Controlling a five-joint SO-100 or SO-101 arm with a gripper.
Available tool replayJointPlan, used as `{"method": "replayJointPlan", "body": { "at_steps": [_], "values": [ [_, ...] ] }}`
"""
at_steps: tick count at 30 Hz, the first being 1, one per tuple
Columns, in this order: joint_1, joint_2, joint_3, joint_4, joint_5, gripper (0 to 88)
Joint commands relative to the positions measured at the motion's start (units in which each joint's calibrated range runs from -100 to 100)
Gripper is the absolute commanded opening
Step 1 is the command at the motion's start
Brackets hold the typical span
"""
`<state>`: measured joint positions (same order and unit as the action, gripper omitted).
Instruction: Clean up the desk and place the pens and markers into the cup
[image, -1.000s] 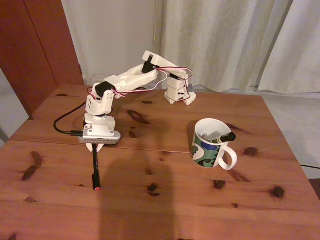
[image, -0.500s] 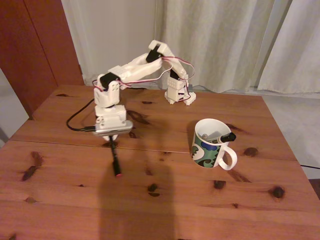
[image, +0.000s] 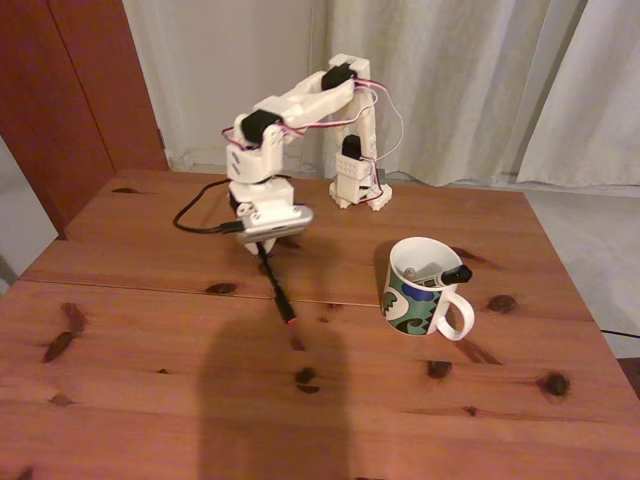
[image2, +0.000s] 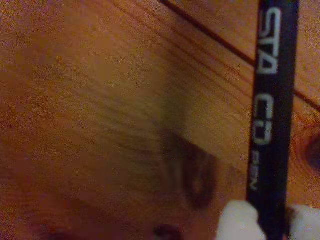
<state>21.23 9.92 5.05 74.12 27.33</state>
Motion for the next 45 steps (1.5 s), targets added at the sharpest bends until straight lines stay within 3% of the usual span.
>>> {"method": "replayJointPlan", "body": {
  "at_steps": [1,15,21,32,38,45],
  "values": [
    [-1.9,-8.4,2.1,1.7,0.1,0.6],
    [-9.6,-25.5,5.9,6.1,-0.4,0.6],
    [-12.8,-30.6,7.4,6.0,-4.3,0.6],
    [-15.6,-36.6,7.4,5.8,-6.3,0.6],
    [-17.6,-41.2,9.8,-1.2,-13.5,0.6],
    [-20.2,-48.1,22.9,-19.5,-14.3,0.6]
  ]
}}
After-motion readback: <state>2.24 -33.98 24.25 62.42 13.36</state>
